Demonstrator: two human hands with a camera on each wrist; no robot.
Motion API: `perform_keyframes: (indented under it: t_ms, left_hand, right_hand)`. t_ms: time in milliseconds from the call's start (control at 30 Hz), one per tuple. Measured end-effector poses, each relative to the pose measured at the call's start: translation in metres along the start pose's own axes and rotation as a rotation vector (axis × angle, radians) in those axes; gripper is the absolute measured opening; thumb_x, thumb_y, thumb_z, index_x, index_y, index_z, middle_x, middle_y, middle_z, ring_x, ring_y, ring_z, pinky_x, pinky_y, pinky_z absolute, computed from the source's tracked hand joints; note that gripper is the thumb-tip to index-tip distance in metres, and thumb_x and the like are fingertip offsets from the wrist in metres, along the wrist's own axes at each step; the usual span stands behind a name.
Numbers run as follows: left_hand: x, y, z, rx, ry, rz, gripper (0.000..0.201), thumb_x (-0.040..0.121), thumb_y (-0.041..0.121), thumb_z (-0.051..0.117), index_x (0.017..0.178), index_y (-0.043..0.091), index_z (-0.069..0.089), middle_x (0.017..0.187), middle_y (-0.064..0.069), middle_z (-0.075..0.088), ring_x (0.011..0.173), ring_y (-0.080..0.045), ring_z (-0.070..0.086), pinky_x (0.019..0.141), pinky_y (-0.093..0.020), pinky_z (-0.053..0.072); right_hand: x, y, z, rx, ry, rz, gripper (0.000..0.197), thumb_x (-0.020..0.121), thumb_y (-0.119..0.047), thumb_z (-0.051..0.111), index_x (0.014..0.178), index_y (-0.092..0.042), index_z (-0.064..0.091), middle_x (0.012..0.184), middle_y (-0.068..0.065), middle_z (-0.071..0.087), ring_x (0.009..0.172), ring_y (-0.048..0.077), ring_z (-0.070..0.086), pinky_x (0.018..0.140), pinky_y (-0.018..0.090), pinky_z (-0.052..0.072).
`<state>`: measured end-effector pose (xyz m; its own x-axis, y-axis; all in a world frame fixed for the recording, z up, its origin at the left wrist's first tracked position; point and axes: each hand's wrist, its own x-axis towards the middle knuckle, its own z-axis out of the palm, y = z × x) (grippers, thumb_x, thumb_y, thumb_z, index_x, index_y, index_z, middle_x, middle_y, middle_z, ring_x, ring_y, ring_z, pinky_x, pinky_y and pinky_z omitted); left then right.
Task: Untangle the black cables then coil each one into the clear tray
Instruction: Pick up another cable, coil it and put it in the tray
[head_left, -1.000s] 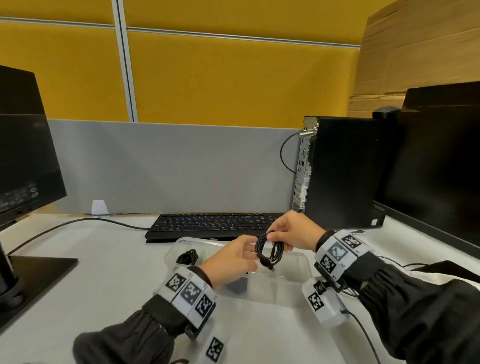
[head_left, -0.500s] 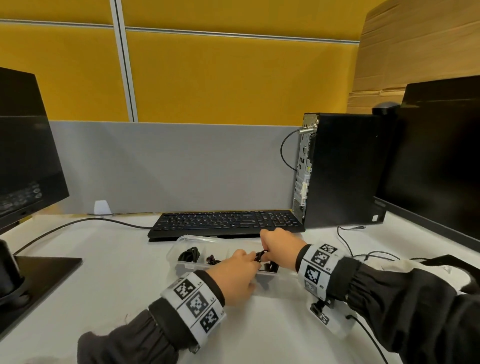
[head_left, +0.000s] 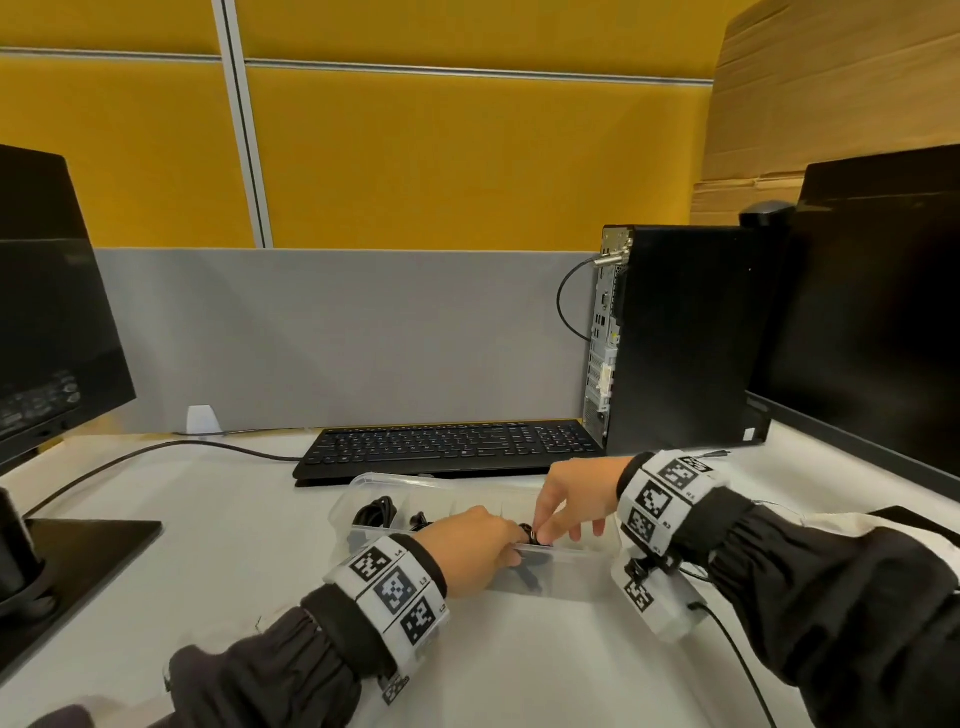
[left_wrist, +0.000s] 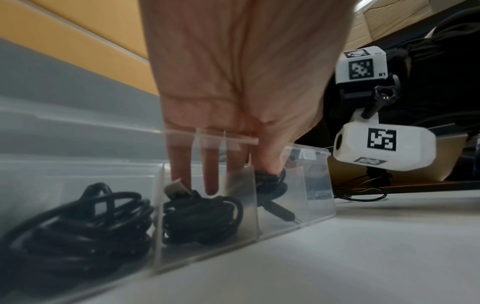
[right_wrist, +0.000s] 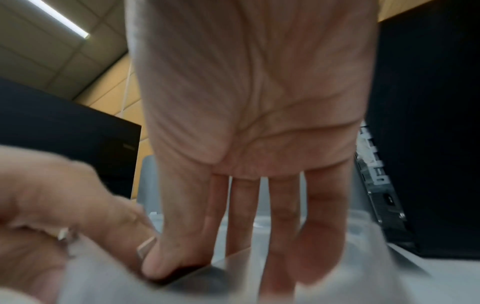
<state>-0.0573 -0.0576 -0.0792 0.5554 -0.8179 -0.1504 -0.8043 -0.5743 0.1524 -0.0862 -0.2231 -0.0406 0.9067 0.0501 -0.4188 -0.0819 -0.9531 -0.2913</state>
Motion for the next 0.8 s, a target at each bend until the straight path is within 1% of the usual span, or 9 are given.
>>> perform_keyframes:
  t_ms: [133,267,367,467,533,567,633,700,800]
  left_hand:
    - [-0.001,-0.002,-0.005,-0.095,0.127,0.048,0.023,0.091,0.023,0.056,0.112,0.020,0.064,0.108,-0.009,0.065,0.097,-0.025,0.060,0.080,-0.030,0.046]
    - [-0.001,0.001,-0.006,-0.084,0.074,0.025,0.021,0.093,0.024,0.053,0.102,0.014,0.068,0.100,-0.014,0.066,0.094,-0.028,0.060,0.074,-0.028,0.043]
    - [-0.002,0.003,-0.005,-0.032,0.033,0.022,0.023,0.096,0.025,0.047,0.107,0.013,0.064,0.104,-0.014,0.064,0.096,-0.030,0.059,0.078,-0.032,0.044]
    - [-0.003,0.008,-0.004,0.027,0.018,-0.012,0.027,0.099,0.027,0.042,0.122,0.014,0.045,0.112,-0.015,0.057,0.100,-0.032,0.058,0.082,-0.038,0.045]
    - [-0.004,0.010,-0.003,0.036,0.019,-0.022,0.030,0.099,0.026,0.041,0.128,0.017,0.040,0.115,-0.015,0.056,0.100,-0.031,0.058,0.083,-0.038,0.045]
    - [-0.004,0.009,-0.003,0.048,0.014,-0.017,0.030,0.099,0.025,0.040,0.129,0.019,0.042,0.116,-0.015,0.055,0.100,-0.032,0.058,0.083,-0.038,0.046]
    - [-0.004,0.010,-0.004,0.077,0.003,-0.009,0.028,0.100,0.023,0.038,0.125,0.019,0.049,0.116,-0.016,0.054,0.099,-0.033,0.057,0.081,-0.035,0.045]
    - [-0.003,0.013,-0.004,0.105,-0.009,-0.017,0.027,0.100,0.021,0.037,0.122,0.016,0.051,0.116,-0.016,0.054,0.100,-0.032,0.057,0.079,-0.032,0.043]
    - [-0.002,0.018,-0.004,0.116,-0.008,-0.037,0.026,0.099,0.019,0.038,0.119,0.015,0.053,0.116,-0.014,0.054,0.102,-0.031,0.056,0.077,-0.030,0.040]
  right_hand:
    - [0.009,-0.008,-0.007,-0.058,-0.022,0.061,0.022,0.083,-0.025,0.069,0.103,-0.014,0.072,0.073,-0.015,0.060,0.068,0.014,0.061,0.055,0.017,0.045]
    - [0.013,-0.016,0.000,-0.118,-0.024,0.071,0.022,0.087,-0.019,0.064,0.107,-0.014,0.070,0.088,-0.003,0.065,0.065,0.015,0.061,0.045,0.013,0.046]
    - [0.008,-0.013,0.001,-0.135,-0.033,0.016,0.025,0.091,-0.025,0.058,0.113,-0.017,0.068,0.094,-0.007,0.062,0.076,0.016,0.063,0.045,0.010,0.046]
    - [-0.011,0.011,-0.015,0.193,0.217,-0.044,0.021,0.091,-0.031,0.058,0.107,-0.023,0.068,0.098,-0.007,0.066,0.073,0.011,0.063,0.054,0.018,0.049]
    - [-0.029,0.038,-0.027,0.356,0.462,0.001,0.018,0.093,-0.031,0.054,0.105,-0.024,0.065,0.095,-0.005,0.067,0.072,0.010,0.061,0.054,0.019,0.048]
    - [-0.038,0.051,-0.030,0.377,0.499,0.057,0.017,0.094,-0.030,0.051,0.104,-0.025,0.063,0.095,-0.004,0.066,0.072,0.011,0.060,0.054,0.020,0.048]
    - [-0.055,0.072,-0.024,0.276,0.393,0.218,0.013,0.095,-0.030,0.048,0.103,-0.029,0.058,0.099,-0.003,0.062,0.075,0.011,0.056,0.055,0.019,0.048]
    - [-0.068,0.086,-0.007,-0.004,0.204,0.366,0.022,0.094,-0.036,0.050,0.114,-0.028,0.056,0.103,-0.007,0.055,0.084,0.009,0.053,0.061,0.013,0.044]
    - [-0.072,0.101,0.018,-0.333,0.032,0.447,0.039,0.086,-0.045,0.059,0.117,-0.022,0.057,0.123,-0.003,0.054,0.108,0.017,0.052,0.085,0.024,0.042]
